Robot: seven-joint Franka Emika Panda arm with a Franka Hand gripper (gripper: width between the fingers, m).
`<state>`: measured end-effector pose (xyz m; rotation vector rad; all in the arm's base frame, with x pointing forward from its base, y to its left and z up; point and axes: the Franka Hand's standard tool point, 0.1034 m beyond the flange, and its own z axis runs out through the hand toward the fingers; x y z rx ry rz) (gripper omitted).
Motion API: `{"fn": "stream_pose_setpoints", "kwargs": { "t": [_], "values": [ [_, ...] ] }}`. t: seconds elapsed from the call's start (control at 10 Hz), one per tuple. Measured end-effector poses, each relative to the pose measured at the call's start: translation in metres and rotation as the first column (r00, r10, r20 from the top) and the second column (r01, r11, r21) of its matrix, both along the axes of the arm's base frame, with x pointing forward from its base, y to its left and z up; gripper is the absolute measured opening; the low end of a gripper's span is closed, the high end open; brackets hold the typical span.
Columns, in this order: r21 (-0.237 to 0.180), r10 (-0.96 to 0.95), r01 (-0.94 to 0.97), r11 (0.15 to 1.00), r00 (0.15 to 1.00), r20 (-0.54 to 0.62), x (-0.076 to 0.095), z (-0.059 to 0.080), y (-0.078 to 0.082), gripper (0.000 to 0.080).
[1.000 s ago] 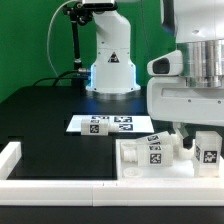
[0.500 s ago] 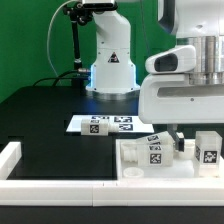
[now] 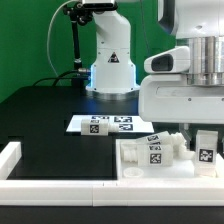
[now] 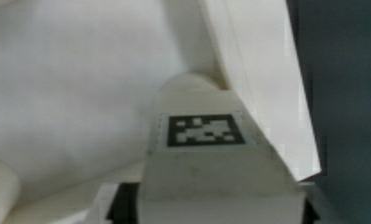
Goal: Assemble one leg
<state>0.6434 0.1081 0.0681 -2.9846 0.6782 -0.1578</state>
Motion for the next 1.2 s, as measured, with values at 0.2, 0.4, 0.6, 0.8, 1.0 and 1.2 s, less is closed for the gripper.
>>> {"fn": "stream_pose_setpoints", "kwargs": {
  "t": [0.2,0.4,0.6,0.8,1.0,1.2],
  "values": [
    [0.025,-0.209,0.209,0.978,0.978,-0.014,0.0004,-0.0002,-0.0029,0.0284],
    [0.057,-0.436,0.439,0.897,0.898,-0.054,-0.0008,-0.0001,-0.0054,0.0284],
    [0.056,-0.619,0.626,0.778,0.779,-0.104,-0.0025,0.0013,-0.0042,0.0285],
    [0.079,-0.837,0.854,0.513,0.519,-0.173,-0.0031,-0.0009,-0.0024,0.0285],
    [0.078,-0.901,0.925,0.373,0.381,-0.207,-0.0031,-0.0009,-0.0026,0.0285],
    [0.070,-0.942,0.968,0.241,0.250,-0.225,-0.0030,-0.0008,-0.0025,0.0285]
  ]
}}
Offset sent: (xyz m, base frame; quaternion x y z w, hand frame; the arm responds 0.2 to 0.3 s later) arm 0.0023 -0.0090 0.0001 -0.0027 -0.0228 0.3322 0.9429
